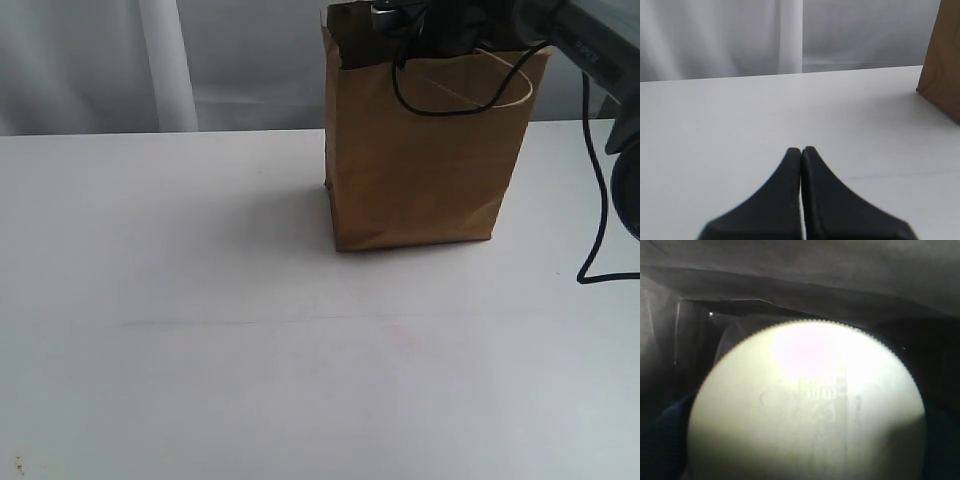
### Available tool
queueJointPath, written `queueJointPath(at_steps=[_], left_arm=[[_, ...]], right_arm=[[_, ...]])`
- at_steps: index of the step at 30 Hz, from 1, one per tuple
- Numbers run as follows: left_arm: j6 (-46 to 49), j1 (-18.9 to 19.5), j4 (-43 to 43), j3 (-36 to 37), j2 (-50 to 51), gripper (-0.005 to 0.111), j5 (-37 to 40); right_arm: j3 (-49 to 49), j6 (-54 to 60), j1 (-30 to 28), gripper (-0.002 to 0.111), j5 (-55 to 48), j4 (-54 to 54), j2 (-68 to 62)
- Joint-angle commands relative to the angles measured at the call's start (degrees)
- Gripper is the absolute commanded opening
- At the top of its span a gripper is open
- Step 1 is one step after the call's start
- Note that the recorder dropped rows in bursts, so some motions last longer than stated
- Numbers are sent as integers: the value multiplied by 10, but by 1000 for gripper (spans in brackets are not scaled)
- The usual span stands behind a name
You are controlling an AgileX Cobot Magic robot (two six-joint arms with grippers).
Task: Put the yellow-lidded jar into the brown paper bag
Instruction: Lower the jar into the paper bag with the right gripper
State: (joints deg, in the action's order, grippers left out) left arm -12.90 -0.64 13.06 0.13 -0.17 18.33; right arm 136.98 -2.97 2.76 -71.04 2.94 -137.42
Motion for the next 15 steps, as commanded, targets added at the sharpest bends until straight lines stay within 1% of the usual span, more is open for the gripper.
queueJointPath(at_steps=[1, 11, 13, 15], left_arm=[[-2, -3, -2, -1, 2, 1, -5], [-2, -3, -2, -1, 2, 1, -5], [-2, -3, -2, -1, 2, 1, -5], [-2, -3, -2, -1, 2, 1, -5]], right_arm=[[5, 11, -2, 0, 11, -7, 2], [5, 12, -2, 0, 11, -10, 2], [5, 12, -2, 2, 11, -10, 2], [5, 12, -2, 8, 11, -10, 1]])
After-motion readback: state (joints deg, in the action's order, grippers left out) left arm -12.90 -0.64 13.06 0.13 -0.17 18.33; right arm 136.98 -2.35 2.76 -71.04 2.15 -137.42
